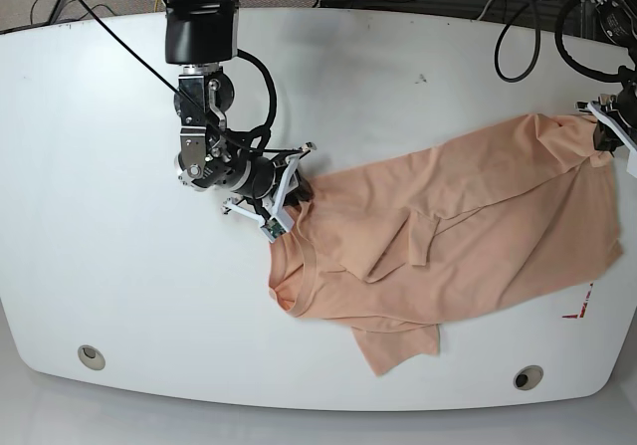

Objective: Layout the t-shirt on the table in an organized manner, then fold the t-shirt properly
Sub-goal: 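Lay the t-shirt down and drag it flat with both grippers, then release the t-shirt edge from both grippers and open them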

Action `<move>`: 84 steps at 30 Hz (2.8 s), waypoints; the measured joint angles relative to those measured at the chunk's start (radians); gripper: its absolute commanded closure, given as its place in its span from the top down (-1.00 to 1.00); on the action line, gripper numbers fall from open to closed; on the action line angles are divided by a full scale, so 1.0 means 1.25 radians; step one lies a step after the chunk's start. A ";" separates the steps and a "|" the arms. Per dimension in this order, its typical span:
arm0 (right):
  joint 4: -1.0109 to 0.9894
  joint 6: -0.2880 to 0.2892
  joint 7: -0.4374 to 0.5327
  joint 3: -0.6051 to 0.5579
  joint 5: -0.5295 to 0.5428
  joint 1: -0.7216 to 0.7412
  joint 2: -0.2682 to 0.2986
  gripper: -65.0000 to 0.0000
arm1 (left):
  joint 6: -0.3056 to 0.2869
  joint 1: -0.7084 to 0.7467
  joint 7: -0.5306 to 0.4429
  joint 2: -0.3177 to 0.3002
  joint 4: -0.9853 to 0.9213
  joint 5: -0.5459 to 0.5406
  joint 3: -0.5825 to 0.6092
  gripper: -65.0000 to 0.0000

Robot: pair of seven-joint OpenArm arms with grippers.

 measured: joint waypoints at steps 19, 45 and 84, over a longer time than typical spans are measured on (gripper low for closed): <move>0.272 0.003 -0.067 0.133 0.001 -0.213 0.071 -0.93 | 0.000 0.066 0.000 -0.002 0.000 0.005 0.055 -0.99; 0.423 0.010 -0.066 0.365 0.021 -0.500 0.095 -0.92 | -0.001 0.190 -0.003 -0.056 -0.001 -0.012 0.110 -0.99; 0.511 0.005 -0.107 0.468 0.003 -0.418 0.013 0.00 | -0.039 0.060 0.091 -0.056 0.056 -0.005 0.024 0.43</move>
